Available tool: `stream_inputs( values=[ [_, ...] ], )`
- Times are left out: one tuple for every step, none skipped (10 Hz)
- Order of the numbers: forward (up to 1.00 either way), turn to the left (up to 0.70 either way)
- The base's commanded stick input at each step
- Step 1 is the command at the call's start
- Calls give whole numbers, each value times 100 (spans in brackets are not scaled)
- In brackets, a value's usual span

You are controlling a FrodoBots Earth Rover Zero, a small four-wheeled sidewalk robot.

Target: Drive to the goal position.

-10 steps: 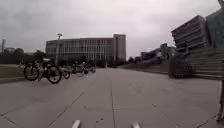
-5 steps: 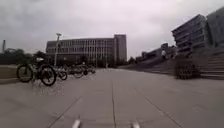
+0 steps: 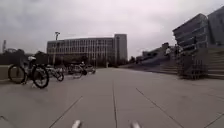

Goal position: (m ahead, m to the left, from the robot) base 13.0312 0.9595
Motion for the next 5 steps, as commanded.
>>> stream_inputs(
  values=[
    [85,0],
    [85,0],
    [85,0],
    [85,0],
    [85,0]
  ],
)
